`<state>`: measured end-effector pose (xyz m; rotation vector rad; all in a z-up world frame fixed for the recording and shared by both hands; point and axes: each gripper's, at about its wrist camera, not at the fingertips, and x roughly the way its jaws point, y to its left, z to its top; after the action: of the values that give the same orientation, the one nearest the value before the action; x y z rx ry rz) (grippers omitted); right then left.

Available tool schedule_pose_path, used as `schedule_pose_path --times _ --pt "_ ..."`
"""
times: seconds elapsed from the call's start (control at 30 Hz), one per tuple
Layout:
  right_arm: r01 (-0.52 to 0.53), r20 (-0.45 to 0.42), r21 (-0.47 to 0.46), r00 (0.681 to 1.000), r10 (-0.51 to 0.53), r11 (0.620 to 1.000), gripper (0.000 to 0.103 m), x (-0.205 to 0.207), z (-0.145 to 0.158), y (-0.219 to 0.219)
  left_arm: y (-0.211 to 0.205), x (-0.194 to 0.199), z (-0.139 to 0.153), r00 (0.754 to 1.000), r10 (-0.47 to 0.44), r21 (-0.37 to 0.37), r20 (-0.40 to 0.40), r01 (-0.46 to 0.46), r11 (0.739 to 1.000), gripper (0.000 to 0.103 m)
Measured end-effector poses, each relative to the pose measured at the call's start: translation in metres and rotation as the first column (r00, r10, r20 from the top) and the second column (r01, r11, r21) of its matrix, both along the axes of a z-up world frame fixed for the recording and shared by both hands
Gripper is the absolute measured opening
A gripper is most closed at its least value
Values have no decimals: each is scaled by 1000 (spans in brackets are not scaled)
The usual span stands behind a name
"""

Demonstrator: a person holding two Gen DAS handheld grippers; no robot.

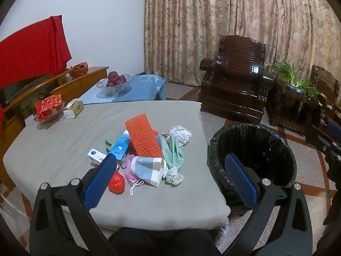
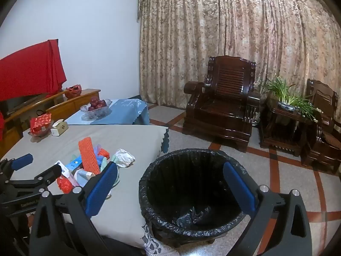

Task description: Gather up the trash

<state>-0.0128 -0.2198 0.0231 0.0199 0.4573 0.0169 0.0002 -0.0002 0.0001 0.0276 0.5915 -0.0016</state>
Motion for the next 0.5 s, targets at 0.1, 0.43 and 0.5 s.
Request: schedule_pose_path --times 0.1,0.43,0.5 --pt "-1 0 8 1000 1 1000 97 0 0 0 0 0 0 1000 -4 -3 3 4 1000 98" --pt "-1 -3 9 1000 1 1000 97 1 0 0 0 0 0 1000 -6 -2 5 6 1000 98" --pt "0 -4 10 1000 1 1000 97 1 0 0 0 1 -1 1000 -6 -3 3 6 1000 98"
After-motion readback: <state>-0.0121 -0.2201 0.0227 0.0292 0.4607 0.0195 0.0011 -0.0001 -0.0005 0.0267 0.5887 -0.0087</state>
